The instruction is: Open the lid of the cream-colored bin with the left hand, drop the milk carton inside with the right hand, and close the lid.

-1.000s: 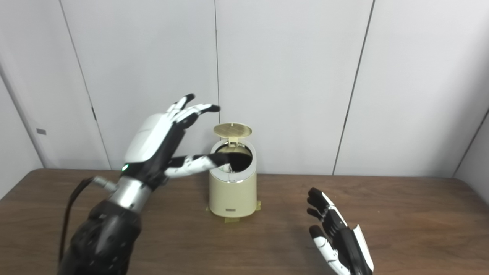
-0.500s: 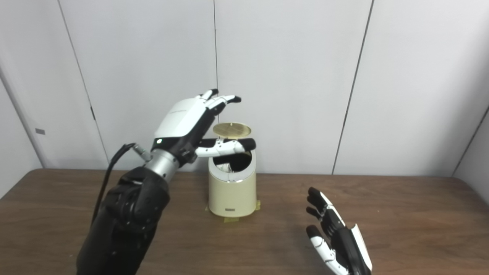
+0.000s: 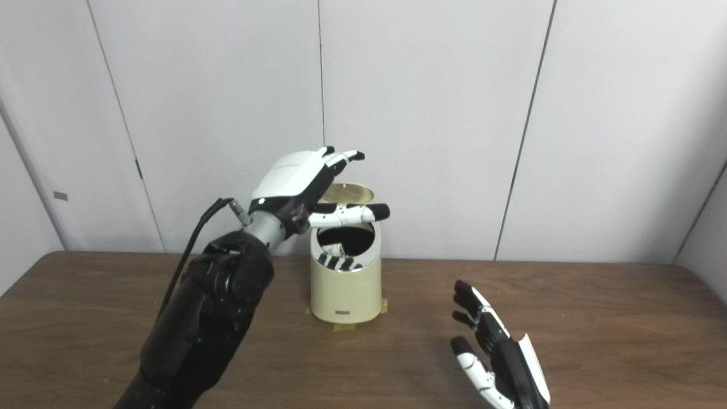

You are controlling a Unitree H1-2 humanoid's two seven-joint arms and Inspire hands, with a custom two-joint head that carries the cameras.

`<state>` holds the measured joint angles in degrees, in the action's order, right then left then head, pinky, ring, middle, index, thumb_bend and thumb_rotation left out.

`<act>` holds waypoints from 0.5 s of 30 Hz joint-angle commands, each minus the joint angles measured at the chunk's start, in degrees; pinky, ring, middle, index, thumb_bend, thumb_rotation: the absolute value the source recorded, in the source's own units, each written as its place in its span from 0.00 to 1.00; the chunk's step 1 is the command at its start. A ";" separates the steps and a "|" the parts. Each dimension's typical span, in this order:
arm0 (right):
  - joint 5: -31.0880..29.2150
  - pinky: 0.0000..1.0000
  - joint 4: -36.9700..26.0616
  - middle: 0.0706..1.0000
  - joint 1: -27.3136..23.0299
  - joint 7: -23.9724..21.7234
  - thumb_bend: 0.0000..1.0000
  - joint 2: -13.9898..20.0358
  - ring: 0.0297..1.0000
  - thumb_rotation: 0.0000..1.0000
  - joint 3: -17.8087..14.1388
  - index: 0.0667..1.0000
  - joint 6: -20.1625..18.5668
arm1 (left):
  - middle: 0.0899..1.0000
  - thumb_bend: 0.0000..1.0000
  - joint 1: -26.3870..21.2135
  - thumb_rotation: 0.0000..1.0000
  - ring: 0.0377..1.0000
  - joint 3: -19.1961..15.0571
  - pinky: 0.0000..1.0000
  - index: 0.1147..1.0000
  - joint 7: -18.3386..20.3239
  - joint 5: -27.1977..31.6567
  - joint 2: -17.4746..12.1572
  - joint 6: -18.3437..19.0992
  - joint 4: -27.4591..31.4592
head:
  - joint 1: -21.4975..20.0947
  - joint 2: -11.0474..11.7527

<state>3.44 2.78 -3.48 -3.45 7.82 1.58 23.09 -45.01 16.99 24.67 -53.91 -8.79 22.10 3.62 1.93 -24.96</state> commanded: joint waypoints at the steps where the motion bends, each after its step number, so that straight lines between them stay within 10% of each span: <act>1: 2.05 0.82 2.44 0.90 3.28 0.65 0.15 -0.81 0.89 0.60 0.66 0.89 0.42 | 0.91 0.97 -4.13 1.00 1.00 -0.40 1.00 0.91 -2.22 -0.77 -0.27 0.30 -0.25 | 0.16 -0.16; 15: 4.10 0.81 2.56 0.90 3.57 0.83 0.15 -0.66 0.89 0.56 1.76 0.88 1.25 | 0.95 0.95 -5.87 0.99 1.00 0.65 1.00 0.92 -1.60 -1.52 -0.44 3.15 -4.10 | -0.39 -0.10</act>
<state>5.48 2.33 -3.33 -3.18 7.88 2.38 22.51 -46.66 17.63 24.17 -54.20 -8.78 24.68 -0.73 1.50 -25.05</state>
